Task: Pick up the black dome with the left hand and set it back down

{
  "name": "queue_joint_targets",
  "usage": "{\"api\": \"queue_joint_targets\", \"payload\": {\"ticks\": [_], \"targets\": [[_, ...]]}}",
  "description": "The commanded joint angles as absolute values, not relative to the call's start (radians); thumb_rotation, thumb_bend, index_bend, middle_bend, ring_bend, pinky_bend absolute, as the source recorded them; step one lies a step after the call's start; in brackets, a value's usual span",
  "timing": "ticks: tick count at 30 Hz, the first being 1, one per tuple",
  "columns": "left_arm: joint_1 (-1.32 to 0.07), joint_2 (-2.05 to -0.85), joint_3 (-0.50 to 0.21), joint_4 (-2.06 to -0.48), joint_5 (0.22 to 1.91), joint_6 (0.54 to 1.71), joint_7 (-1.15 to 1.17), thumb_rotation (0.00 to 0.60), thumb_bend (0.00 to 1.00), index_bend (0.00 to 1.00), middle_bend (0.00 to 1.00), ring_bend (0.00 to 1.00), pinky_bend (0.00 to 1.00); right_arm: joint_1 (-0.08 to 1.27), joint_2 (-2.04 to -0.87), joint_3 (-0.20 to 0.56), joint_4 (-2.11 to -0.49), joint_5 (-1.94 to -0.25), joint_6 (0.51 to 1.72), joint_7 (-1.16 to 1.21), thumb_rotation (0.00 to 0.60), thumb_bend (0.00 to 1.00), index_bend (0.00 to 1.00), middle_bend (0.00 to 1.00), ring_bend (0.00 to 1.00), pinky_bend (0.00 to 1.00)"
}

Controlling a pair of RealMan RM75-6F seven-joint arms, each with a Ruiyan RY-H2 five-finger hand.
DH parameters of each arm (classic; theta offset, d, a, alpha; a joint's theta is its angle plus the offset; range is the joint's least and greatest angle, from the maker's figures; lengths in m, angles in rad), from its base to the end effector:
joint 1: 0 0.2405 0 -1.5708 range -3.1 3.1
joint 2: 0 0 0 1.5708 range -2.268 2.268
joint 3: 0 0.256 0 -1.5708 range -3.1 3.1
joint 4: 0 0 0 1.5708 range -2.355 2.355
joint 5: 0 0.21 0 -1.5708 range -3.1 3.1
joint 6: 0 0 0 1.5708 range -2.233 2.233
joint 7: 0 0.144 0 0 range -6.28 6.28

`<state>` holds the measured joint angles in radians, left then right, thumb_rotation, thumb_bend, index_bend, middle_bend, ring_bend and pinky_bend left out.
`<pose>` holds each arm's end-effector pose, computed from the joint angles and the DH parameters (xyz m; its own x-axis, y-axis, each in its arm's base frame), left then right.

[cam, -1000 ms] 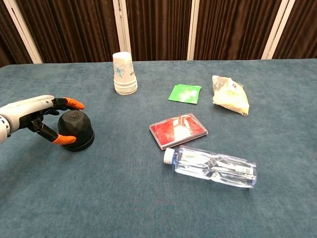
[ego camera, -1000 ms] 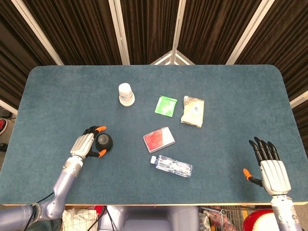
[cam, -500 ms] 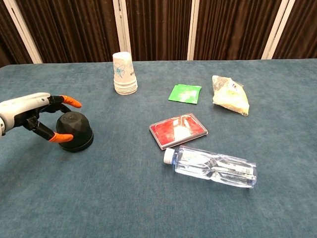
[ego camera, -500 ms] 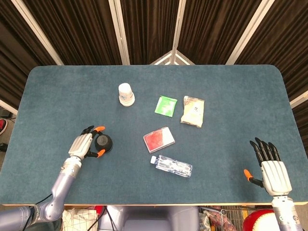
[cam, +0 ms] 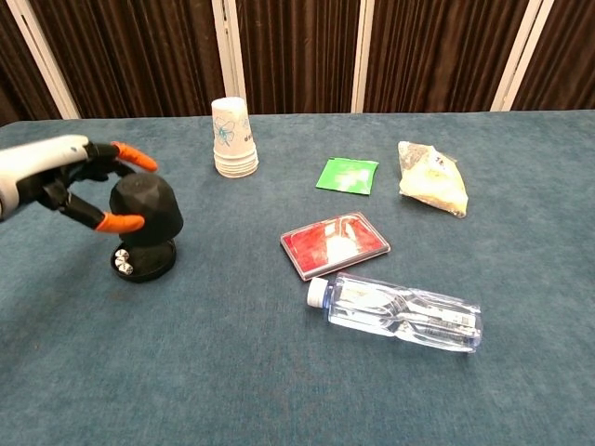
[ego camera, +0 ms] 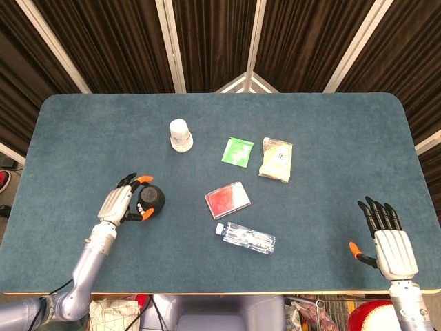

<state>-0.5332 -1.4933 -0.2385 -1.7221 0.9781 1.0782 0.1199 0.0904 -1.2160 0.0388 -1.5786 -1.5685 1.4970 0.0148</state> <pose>-0.1745 0.3001 0.0106 -0.0655 0.3230 0.9441 0.9968 -0.0223 0.0768 -0.2984 -0.1797 0.1275 0.3276 -0.0054 0.9448 -0.9417 -0.0828 0.3260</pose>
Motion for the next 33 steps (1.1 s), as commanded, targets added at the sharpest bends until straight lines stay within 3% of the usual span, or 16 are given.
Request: {"api": "queue_joint_targets", "payload": {"ticks": [1, 9, 17, 21, 27, 33], "targets": [[-0.535, -1.471, -0.259, -1.761, 0.99, 1.093, 0.113, 0.6, 0.53, 0.22, 0.38, 0.0, 0.0, 0.09, -1.217, 0.036, -1.577, -1.568, 1.495, 0.013, 0.6, 0.29, 0.07, 0.02, 0.07, 0.01], [-0.6, -1.589, -0.277, -1.66, 0.924, 1.071, 0.163, 0.6, 0.53, 0.23, 0.37, 0.0, 0.0, 0.086, -1.214, 0.037, -1.577, -1.573, 1.505, 0.019, 0.6, 0.29, 0.07, 0.02, 0.07, 0.01], [-0.675, -1.769, -0.29, -1.448, 0.89, 1.027, 0.169, 0.6, 0.53, 0.23, 0.36, 0.0, 0.0, 0.093, -1.219, 0.044, -1.558, -1.564, 1.495, 0.031, 0.6, 0.29, 0.07, 0.02, 0.07, 0.01], [-0.685, -1.81, -0.27, -1.392, 0.9, 1.011, 0.171, 0.6, 0.51, 0.23, 0.27, 0.0, 0.0, 0.093, -1.219, 0.045, -1.553, -1.566, 1.498, 0.04, 0.6, 0.29, 0.07, 0.02, 0.07, 0.01], [-0.681, -1.779, -0.249, -1.416, 0.898, 0.972, 0.176, 0.6, 0.34, 0.15, 0.04, 0.0, 0.0, 0.089, -1.218, 0.042, -1.56, -1.568, 1.503, 0.033, 0.6, 0.29, 0.07, 0.02, 0.07, 0.01], [-0.662, -1.71, -0.269, -1.539, 0.935, 1.005, 0.155, 0.6, 0.34, 0.09, 0.0, 0.0, 0.0, 0.089, -1.218, 0.042, -1.561, -1.568, 1.502, 0.033, 0.6, 0.29, 0.07, 0.02, 0.07, 0.01]]}}
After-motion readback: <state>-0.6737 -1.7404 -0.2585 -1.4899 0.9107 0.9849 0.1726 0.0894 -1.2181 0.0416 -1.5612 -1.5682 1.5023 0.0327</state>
